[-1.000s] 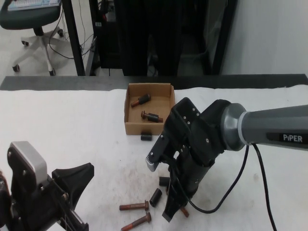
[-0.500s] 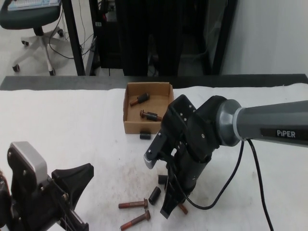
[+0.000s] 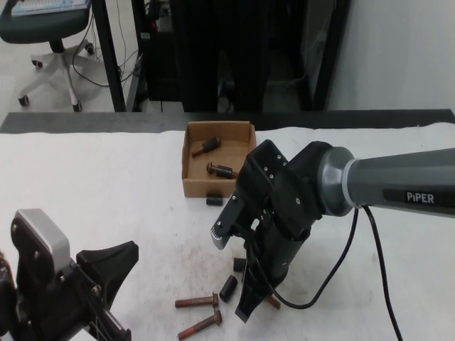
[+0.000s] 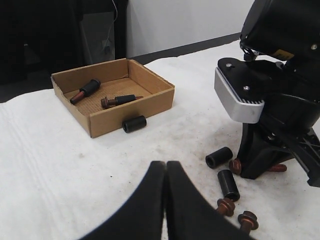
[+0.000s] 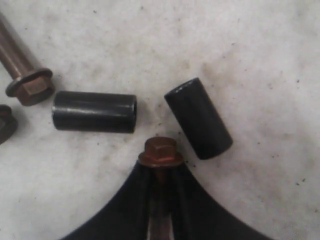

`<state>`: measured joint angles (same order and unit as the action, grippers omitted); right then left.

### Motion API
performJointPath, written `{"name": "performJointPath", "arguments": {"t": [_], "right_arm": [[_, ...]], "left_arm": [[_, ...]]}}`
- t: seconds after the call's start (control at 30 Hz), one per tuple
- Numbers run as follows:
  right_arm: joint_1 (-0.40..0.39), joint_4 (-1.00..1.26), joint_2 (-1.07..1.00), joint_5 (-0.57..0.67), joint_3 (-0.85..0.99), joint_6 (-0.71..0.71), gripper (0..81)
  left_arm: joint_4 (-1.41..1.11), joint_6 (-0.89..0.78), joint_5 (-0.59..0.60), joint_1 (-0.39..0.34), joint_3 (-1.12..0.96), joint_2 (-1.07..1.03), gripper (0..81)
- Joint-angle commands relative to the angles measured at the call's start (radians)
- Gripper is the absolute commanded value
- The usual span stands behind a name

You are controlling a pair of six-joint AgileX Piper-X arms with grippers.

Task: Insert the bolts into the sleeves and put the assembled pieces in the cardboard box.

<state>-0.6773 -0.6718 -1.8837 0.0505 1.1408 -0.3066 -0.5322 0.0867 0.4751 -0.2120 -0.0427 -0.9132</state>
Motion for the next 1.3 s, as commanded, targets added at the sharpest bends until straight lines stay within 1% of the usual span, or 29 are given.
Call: {"name": "performJointPath", "arguments": {"t": [0.0, 0.17, 0.27, 0.4, 0.5, 0.63, 0.8, 0.9, 1.0, 1.13, 1.27], "right_arm": [[0.001, -0.017, -0.029, -0.033, -0.003, -0.012, 0.9], [0.001, -0.152, 0.004, -0.034, 0.020, -0.058, 0.8], [0.001, -0.196, 0.077, -0.034, 0.022, -0.077, 0.8], [0.006, -0.134, 0.197, -0.034, 0.022, -0.082, 0.8], [0.025, -0.045, 0.276, -0.026, 0.022, -0.042, 0.8], [0.065, 0.038, 0.342, -0.013, 0.022, 0.007, 0.8], [0.119, 0.045, 0.361, -0.007, 0.022, 0.027, 0.8], [0.155, 0.045, 0.361, 0.070, 0.022, 0.046, 0.8], [0.197, 0.049, 0.361, 0.149, 0.022, 0.053, 0.8], [0.247, 0.040, 0.361, 0.172, 0.022, 0.053, 0.8], [0.305, 0.004, 0.358, 0.173, 0.022, 0.053, 0.8]], "left_arm": [[-0.003, -0.005, -0.002, -0.003, 0.001, -0.001, 0.1], [-0.003, -0.005, -0.002, -0.003, 0.001, -0.001, 0.1], [-0.003, -0.013, 0.009, -0.003, -0.002, -0.001, 0.1], [-0.003, -0.048, 0.047, -0.003, -0.020, -0.001, 0.1], [-0.003, -0.078, 0.058, -0.027, -0.040, -0.001, 0.1], [0.018, -0.095, 0.054, -0.078, -0.074, -0.001, 0.1], [0.185, -0.080, -0.050, -0.169, -0.202, -0.004, 0.1], [0.299, -0.021, -0.083, -0.217, -0.316, -0.024, 0.1], [0.453, 0.063, -0.142, -0.254, -0.455, -0.091, 0.1], [0.728, 0.208, -0.154, -0.272, -0.663, -0.245, 0.1], [0.960, 0.300, -0.154, -0.272, -0.873, -0.437, 0.1]]}}
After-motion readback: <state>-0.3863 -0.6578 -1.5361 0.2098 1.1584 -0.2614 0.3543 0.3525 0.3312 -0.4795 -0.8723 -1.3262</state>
